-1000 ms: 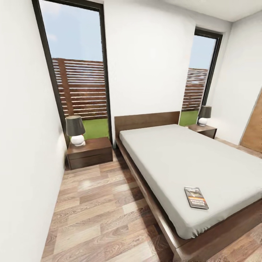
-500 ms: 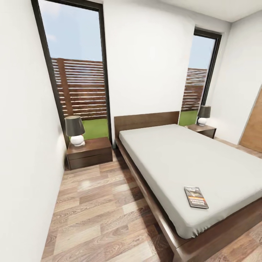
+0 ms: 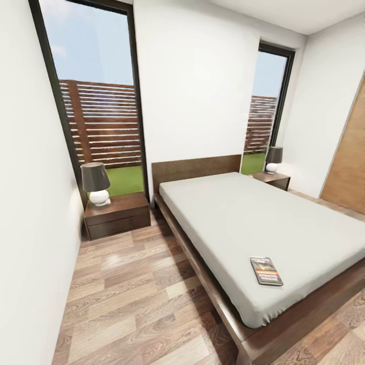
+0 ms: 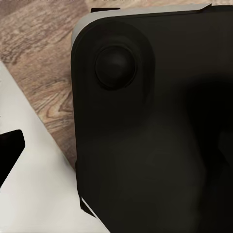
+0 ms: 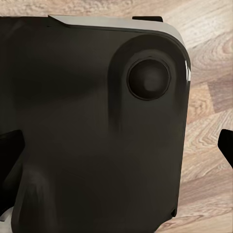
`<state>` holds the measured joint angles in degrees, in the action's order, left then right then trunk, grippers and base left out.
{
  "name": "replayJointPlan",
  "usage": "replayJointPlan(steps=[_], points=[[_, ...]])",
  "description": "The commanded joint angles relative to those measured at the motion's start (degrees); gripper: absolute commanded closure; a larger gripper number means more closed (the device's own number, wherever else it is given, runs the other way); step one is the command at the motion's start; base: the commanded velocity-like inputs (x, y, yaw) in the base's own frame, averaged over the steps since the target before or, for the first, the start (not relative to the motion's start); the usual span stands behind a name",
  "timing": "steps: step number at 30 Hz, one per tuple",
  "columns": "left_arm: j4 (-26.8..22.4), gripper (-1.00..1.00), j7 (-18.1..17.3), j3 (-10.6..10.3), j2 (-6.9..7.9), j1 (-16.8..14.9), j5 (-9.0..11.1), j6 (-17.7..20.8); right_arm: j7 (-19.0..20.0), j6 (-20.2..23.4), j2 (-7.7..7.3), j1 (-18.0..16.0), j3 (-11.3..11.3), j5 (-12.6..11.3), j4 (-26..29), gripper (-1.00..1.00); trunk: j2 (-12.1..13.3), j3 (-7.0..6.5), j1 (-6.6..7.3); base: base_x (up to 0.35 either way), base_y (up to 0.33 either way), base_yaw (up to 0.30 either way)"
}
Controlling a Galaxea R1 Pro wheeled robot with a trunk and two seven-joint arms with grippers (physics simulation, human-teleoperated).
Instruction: In the bedroom, move the book from the bed onto either nightstand, and place the two sandals side by side next to the bed.
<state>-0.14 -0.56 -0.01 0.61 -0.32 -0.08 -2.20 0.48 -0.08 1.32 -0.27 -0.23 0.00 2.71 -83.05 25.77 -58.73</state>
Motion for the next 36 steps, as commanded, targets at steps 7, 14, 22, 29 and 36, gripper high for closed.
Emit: replayJointPlan(steps=[7, 14, 22, 29, 36], points=[[0.05, -1.00, -0.06, 0.00, 0.01, -0.03, -0.01, -0.21, 0.05, -0.01, 0.00, -0.02, -0.03, 0.00, 0.02, -1.00, -0.03, 0.05, 0.00, 0.000, 0.005, -0.033], [0.05, -1.00, -0.06, 0.01, 0.01, -0.03, -0.01, -0.19, 0.05, -0.01, 0.00, -0.03, -0.03, 0.00, 0.01, -1.00, -0.03, 0.05, 0.00, 0.000, 0.004, -0.108], [0.05, -1.00, -0.06, -0.01, 0.01, -0.03, -0.02, -0.23, 0.05, -0.01, 0.00, -0.02, -0.03, 0.00, 0.05, -1.00, -0.03, 0.05, 0.00, 0.000, 0.025, -0.232], [0.05, -1.00, -0.06, 0.00, 0.01, -0.03, -0.01, -0.25, 0.05, -0.01, 0.00, -0.02, -0.03, 0.00, 0.09, -1.00, -0.03, 0.05, 0.00, 0.000, 0.007, -0.105], [0.05, -1.00, -0.06, 0.01, 0.01, -0.03, -0.01, -0.25, 0.05, -0.01, 0.00, -0.04, -0.03, 0.07, 0.10, -1.00, -0.03, 0.05, 0.00, 0.000, 0.001, -0.022]])
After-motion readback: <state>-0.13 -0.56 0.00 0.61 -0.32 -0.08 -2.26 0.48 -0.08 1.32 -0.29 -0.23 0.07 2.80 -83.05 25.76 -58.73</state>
